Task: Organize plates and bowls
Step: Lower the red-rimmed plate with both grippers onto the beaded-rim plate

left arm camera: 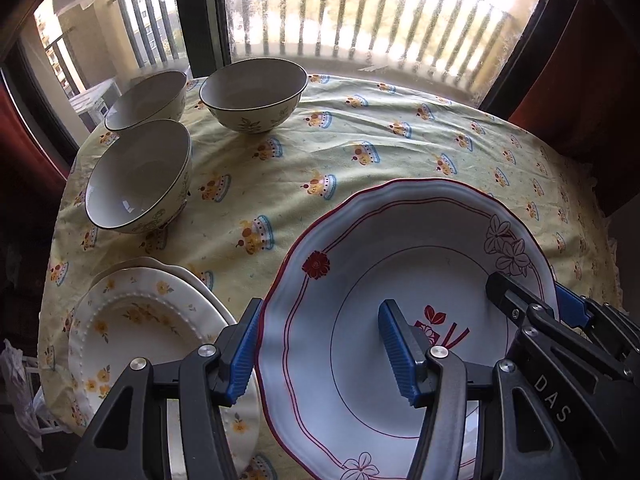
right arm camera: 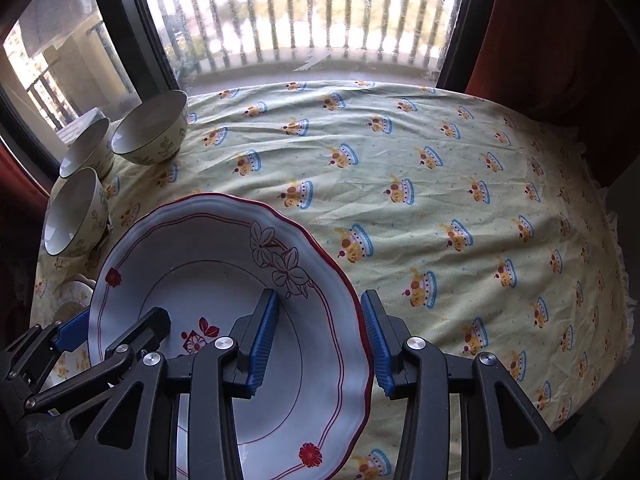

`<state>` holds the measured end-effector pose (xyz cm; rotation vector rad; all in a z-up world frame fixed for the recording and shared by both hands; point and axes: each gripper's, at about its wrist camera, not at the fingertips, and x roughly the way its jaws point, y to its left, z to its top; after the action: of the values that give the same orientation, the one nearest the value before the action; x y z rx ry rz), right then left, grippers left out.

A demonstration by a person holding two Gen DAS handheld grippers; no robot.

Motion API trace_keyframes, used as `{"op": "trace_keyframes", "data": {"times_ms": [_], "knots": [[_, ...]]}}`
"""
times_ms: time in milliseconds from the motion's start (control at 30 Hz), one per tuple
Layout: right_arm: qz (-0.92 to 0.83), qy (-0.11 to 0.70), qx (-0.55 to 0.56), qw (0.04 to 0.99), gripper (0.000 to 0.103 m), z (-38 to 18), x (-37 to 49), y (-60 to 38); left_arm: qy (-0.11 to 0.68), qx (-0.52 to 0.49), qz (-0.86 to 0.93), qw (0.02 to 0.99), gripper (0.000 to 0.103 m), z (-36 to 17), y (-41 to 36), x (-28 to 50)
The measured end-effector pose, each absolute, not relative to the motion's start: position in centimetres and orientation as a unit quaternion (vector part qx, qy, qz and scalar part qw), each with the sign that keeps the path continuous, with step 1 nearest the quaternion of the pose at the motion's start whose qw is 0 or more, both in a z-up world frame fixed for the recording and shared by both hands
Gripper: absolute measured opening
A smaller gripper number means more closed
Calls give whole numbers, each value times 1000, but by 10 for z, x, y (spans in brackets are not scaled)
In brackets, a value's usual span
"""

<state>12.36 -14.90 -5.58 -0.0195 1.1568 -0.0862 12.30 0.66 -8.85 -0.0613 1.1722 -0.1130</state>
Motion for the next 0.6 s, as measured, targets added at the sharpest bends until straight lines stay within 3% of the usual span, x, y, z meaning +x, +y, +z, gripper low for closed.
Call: {"op": "trace_keyframes", "data": {"times_ms": [600], "knots": [[-8, 537, -18, 844, 47, -58, 112, -20, 545, -41, -20, 837, 58, -84, 135, 107]]}}
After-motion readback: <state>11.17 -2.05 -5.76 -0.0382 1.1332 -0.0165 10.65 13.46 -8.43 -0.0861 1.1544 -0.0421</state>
